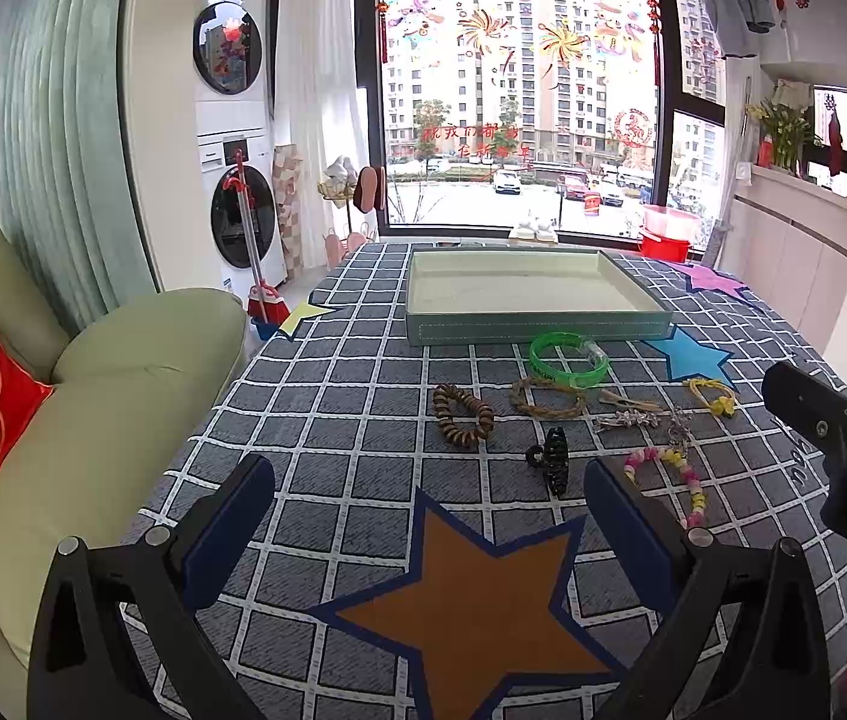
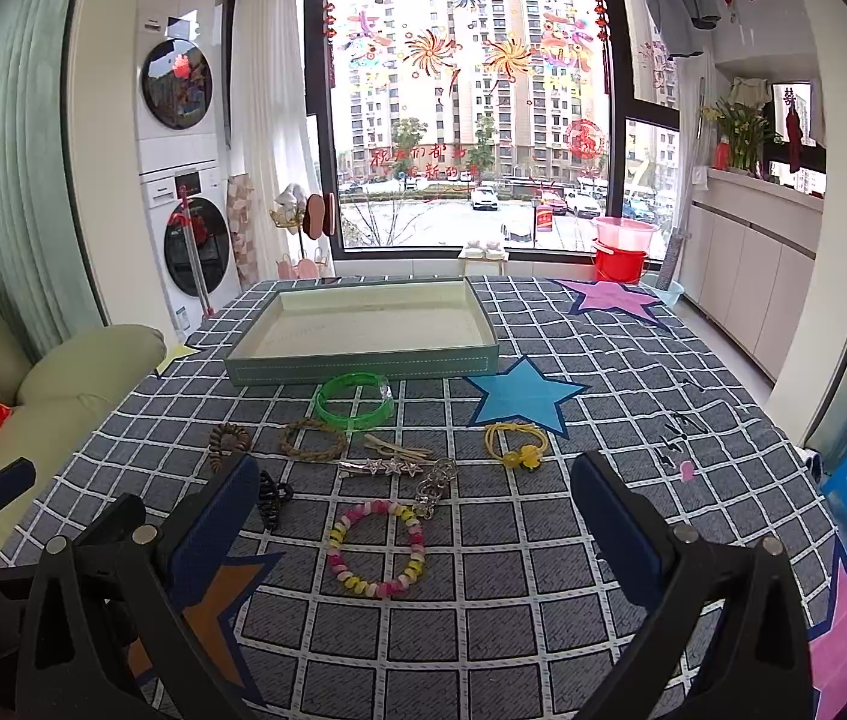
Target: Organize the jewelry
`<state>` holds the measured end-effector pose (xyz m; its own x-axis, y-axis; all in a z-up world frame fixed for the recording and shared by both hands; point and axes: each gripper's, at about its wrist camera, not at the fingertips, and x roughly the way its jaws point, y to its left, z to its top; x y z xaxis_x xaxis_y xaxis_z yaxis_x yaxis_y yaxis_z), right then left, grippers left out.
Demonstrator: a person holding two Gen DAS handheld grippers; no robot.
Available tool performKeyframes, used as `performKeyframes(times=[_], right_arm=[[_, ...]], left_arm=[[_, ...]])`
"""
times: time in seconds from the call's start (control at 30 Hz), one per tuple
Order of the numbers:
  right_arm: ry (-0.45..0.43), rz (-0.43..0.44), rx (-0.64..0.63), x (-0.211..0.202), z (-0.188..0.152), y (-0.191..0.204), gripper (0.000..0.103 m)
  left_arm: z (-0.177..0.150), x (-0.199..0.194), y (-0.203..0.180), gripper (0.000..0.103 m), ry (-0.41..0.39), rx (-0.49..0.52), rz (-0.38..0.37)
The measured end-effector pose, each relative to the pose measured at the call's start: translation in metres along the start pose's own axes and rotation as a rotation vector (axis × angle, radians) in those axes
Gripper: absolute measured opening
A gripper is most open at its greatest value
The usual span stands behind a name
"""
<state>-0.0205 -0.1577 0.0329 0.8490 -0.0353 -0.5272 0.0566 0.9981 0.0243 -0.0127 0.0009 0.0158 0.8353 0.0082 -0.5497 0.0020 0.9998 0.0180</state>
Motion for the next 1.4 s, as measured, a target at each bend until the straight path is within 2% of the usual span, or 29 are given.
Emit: performKeyframes(times=[0.43, 0.7, 0.8, 0.9, 1.07, 1.17, 1.37, 1.4], right_arm=[[0.0, 0.002, 0.004, 0.0, 0.002, 0.002, 0.103], [0.034, 0.014, 0.034, 0.007, 0.005, -0.005, 0.103], [0.078, 0.006, 0.048, 0.014, 0.008, -0.012, 0.103], [0.162, -0.025, 0.064, 0.026, 0.004, -0.026, 0.103], [0.298, -0.035, 0.108, 0.05, -0.01, -0.05, 0.103], [0.333, -0.044, 0.108, 0.062, -0.013, -0.061, 0.103], [0.382, -0.054, 0.143, 0.094, 0.005, -0.084, 0.103], [0.394, -0.053, 0.152, 0.1, 0.008, -0.088, 0.103]], left_arm=[[0.002, -0.001, -0.003, 0.103, 0.007, 0.004, -0.005], [0.002, 0.015, -0.002, 0.103, 0.082, 0.014, -0.038], [0.005, 0.028, 0.002, 0.103, 0.146, -0.01, -0.078], [0.009, 0.045, 0.002, 0.103, 0.212, -0.023, -0.129], [0.01, 0.064, -0.009, 0.103, 0.273, -0.005, -0.159], [0.011, 0.074, -0.017, 0.103, 0.303, -0.001, -0.179], [0.015, 0.094, -0.035, 0.103, 0.344, 0.002, -0.199], [0.016, 0.097, -0.039, 0.1, 0.35, 0.004, -0.201]])
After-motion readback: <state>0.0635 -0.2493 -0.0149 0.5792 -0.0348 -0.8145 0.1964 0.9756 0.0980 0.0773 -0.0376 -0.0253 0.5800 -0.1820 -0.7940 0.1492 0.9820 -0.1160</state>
